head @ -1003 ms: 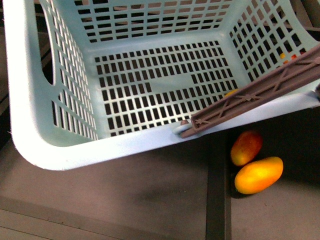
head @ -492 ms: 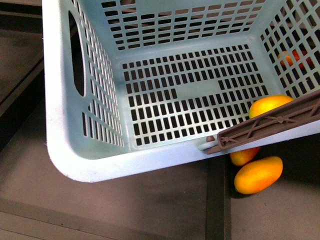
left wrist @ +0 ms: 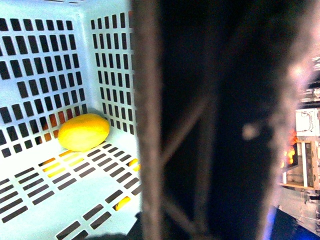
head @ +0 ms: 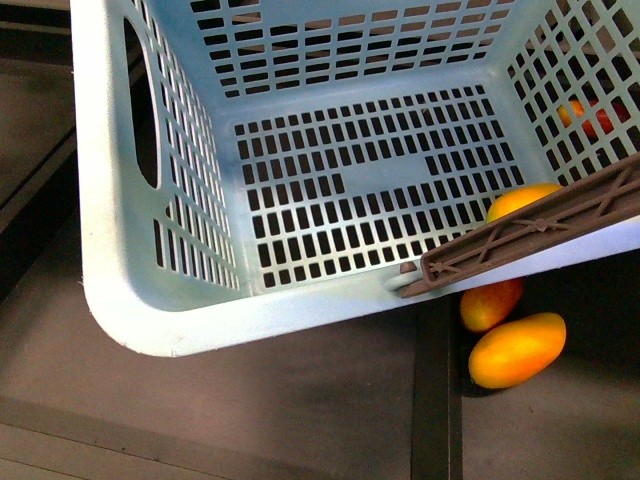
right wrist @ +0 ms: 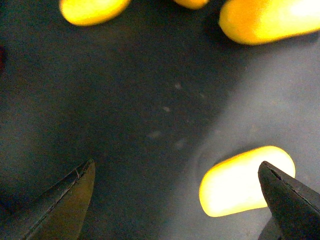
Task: Pick lemon and mango into basket
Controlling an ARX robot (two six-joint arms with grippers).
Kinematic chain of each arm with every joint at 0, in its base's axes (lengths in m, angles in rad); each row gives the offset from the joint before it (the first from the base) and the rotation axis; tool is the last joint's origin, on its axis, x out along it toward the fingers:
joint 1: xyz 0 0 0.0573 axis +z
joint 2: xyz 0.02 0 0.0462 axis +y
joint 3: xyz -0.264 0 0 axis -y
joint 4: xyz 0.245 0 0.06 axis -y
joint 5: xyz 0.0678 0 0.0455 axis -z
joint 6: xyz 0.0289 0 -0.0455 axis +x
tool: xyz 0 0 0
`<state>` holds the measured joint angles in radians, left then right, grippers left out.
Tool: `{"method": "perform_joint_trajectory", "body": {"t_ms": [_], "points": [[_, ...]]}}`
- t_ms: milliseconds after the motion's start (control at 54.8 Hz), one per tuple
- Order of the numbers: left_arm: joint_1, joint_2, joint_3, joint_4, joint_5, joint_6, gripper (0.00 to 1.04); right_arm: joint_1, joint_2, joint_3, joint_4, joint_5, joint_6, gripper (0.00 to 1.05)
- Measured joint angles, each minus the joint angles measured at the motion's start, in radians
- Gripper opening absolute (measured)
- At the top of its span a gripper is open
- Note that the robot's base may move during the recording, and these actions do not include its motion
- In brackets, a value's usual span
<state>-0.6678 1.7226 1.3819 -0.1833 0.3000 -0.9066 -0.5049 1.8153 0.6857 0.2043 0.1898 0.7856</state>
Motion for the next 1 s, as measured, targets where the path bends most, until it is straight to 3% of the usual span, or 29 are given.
{"method": "perform_joint_trajectory", "body": {"t_ms": [237, 1003], "points": [[0.000, 0.000, 0.000, 0.000, -0.005, 0.000, 0.04, 0.002, 0.182, -0.012, 0.048, -0.005, 0.087, 0.96], [0.000, 0.000, 0.000, 0.000, -0.008, 0.001, 0.04, -0.060, 0.366, -0.026, 0.115, 0.015, 0.079, 0.96]]}}
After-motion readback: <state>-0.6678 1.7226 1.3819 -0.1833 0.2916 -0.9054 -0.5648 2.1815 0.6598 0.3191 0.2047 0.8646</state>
